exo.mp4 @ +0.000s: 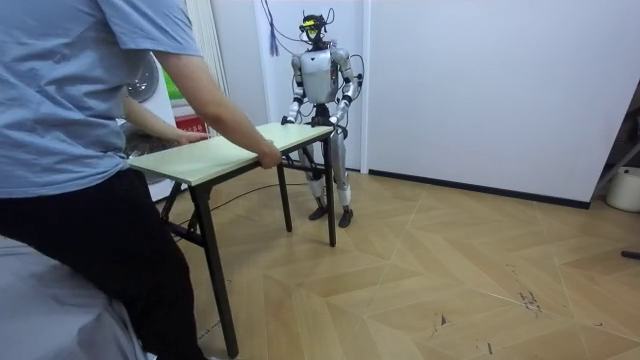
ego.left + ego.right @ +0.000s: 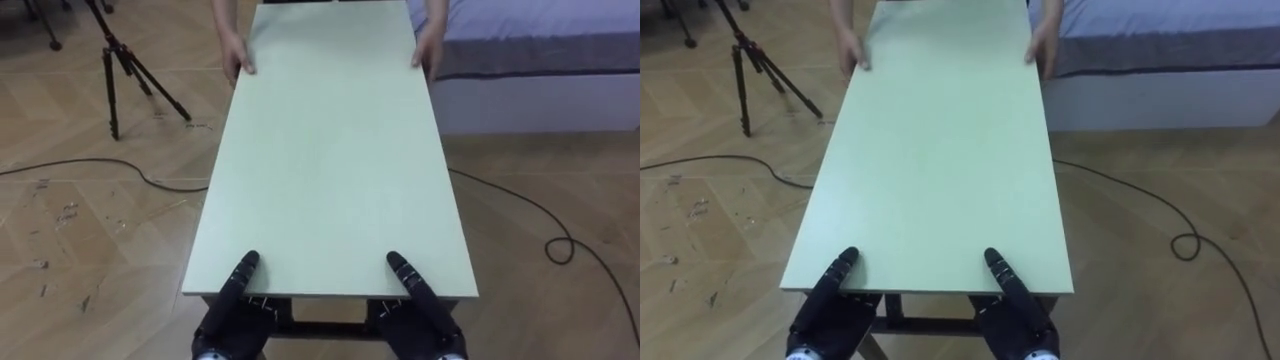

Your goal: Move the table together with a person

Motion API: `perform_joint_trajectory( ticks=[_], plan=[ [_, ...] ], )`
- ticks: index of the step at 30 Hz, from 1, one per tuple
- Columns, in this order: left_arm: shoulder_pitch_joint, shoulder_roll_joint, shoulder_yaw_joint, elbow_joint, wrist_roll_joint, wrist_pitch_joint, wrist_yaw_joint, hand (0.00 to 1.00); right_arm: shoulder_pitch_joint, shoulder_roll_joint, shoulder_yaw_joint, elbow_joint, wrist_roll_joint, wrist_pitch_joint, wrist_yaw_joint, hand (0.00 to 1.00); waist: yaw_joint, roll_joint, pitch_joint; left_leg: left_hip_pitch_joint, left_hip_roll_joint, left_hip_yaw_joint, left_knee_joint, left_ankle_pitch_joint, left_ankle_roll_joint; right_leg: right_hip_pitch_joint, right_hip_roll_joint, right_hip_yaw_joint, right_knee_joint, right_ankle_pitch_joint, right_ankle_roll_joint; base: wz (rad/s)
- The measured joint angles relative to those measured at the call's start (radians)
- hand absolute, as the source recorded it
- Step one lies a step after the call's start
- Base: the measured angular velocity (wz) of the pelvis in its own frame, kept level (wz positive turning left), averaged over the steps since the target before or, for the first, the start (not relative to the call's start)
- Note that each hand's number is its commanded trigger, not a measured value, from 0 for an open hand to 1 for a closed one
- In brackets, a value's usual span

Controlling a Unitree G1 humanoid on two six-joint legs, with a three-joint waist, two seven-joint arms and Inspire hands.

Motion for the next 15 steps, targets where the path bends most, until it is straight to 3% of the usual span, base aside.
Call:
perform_joint_trajectory(
  ticks=[15],
  plan=[
    [0.001, -0.004, 0.0, -0.004, 0.083, -0.016, 0.017, 1.0, 0.004, 0.008, -0.001, -0.002, -0.015, -0.011, -0.009, 1.0, 0.0, -0.006, -0.003, -0.001, 0.0, -0.001, 0.0, 0.0, 0.0, -0.001, 0.001, 0.001, -0.003, 0.0, 0.0, 0.0]
  ],
)
